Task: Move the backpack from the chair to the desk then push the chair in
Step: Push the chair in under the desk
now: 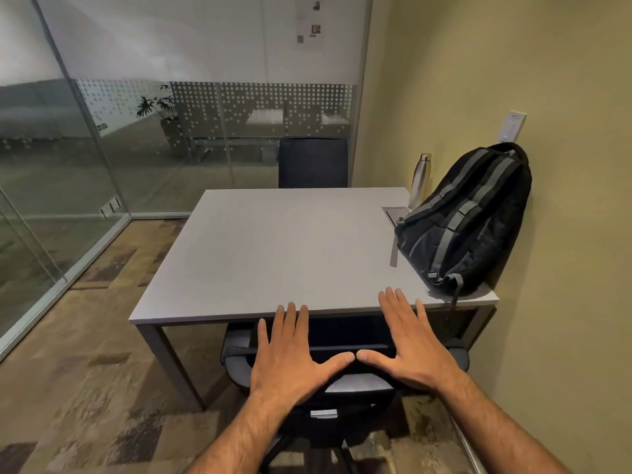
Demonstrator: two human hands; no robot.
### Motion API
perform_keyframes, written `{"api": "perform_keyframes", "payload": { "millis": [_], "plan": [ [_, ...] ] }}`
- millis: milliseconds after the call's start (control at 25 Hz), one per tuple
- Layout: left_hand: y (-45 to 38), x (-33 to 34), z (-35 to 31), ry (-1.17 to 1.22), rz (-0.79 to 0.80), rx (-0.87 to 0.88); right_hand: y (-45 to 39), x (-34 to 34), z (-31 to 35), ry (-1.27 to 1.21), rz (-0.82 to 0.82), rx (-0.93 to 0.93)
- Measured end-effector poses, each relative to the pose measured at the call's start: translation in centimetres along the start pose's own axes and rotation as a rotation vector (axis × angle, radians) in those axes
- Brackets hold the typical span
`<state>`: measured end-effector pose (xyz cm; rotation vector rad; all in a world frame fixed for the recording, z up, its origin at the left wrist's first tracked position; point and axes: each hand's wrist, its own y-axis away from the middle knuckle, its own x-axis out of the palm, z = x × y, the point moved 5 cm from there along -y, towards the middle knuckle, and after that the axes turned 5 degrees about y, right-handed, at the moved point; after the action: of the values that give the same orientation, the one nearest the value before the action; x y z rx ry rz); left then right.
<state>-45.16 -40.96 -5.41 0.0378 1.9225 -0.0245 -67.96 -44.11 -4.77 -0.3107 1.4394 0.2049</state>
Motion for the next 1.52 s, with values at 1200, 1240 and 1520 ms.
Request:
{"api": "perform_keyframes", "payload": {
  "millis": [1200, 1240, 1520],
  "plan": [
    [-13.9, -0.3, 1.2, 0.027, -0.005, -0.062, -13.5, 1.5, -4.4, -0.079, 0.006, -0.025],
    [-13.9, -0.3, 1.3, 0.029, -0.006, -0.059, -13.3, 1.5, -4.2, -0.078, 0.008, -0.021],
    [-12.4, -0.1, 1.9, -0.016, 0.085, -0.08, -11.9, 1.5, -2.8, -0.037, 0.081, 0.013]
  ]
}}
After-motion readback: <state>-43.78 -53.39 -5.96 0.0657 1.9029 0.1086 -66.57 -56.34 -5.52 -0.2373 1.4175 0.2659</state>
